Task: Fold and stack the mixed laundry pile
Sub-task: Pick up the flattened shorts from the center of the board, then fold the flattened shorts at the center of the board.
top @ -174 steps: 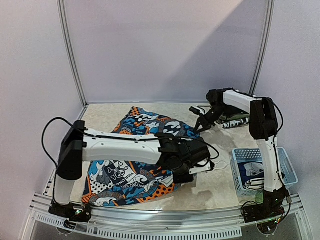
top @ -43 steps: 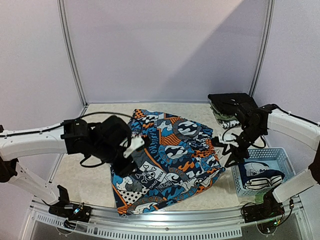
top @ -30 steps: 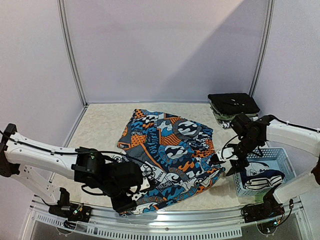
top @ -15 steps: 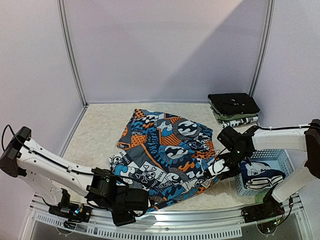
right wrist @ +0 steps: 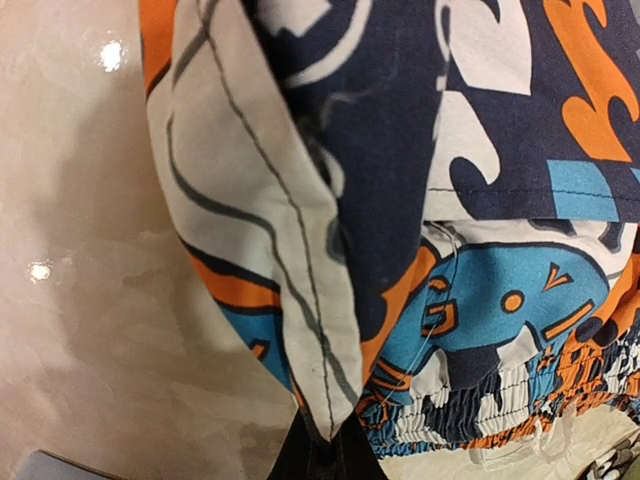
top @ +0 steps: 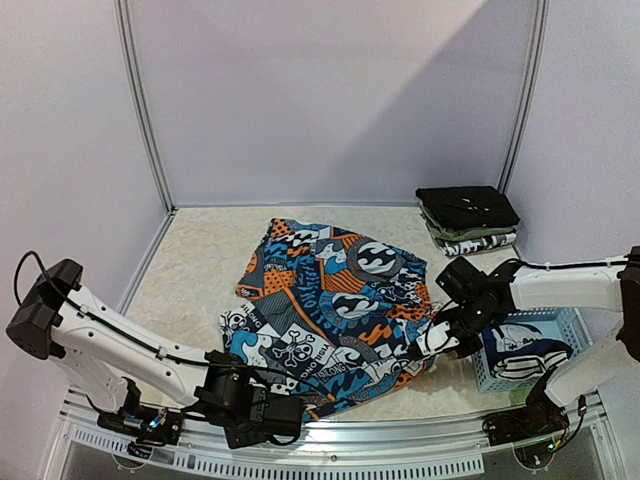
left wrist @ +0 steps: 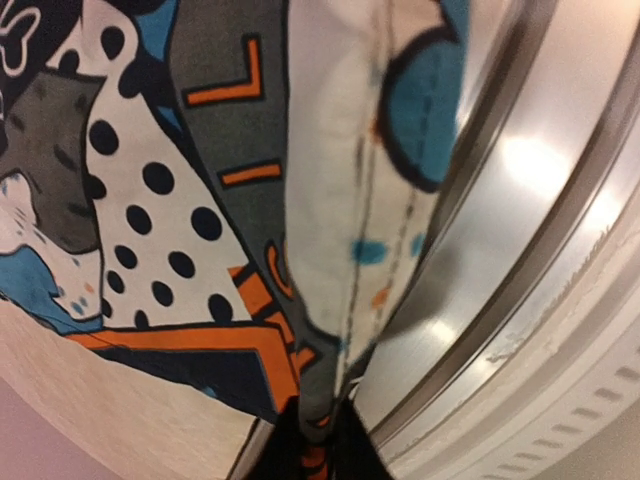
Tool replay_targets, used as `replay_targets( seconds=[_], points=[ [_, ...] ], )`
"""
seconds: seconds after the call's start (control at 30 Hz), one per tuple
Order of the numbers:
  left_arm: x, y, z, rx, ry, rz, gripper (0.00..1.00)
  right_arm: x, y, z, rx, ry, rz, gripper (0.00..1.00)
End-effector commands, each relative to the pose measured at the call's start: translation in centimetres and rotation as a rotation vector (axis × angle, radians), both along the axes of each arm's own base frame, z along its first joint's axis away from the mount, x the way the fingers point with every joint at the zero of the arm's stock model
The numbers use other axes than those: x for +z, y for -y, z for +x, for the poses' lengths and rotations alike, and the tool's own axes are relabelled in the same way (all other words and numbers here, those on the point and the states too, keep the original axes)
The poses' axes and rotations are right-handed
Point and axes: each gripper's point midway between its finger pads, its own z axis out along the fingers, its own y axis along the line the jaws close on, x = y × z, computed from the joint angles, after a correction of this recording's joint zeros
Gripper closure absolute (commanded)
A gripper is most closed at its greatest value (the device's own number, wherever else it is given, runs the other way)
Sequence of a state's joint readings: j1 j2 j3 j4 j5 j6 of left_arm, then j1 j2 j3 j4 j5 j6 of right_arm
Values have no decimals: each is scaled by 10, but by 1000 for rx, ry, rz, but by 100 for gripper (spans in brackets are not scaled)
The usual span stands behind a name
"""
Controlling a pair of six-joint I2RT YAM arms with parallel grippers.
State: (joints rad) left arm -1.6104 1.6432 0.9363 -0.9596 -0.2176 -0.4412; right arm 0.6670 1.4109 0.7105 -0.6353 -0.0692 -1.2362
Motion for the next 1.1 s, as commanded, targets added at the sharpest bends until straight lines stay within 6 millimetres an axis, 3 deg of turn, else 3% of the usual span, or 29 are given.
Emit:
replay_targets(
  seconds=[0.0, 0.2, 0.3, 0.5, 0.6, 0.8, 1.07],
  points=[
    [25, 6, 12, -6, 102, -33, 99, 20, -5, -3, -21, -26, 24, 99],
    [78, -3, 46, 88, 260, -119, 100, 77, -27, -12, -65, -126, 135, 100],
    [119, -12, 73, 161, 387, -168, 100, 101, -31, -21, -80, -166, 175, 100],
    [201, -27, 124, 256, 616, -270, 100, 120, -30, -27, -131, -182, 209, 100],
    [233, -34, 148, 267, 703, -272, 100, 127, -34, -29, -167, -199, 247, 100],
    [259, -30, 199, 273, 768, -273, 100, 144, -49, -24, -269, -276, 325, 100],
    [281, -12, 280, 305, 855, -333, 100, 156, -46, 8, -477, -446, 424, 100]
  ],
)
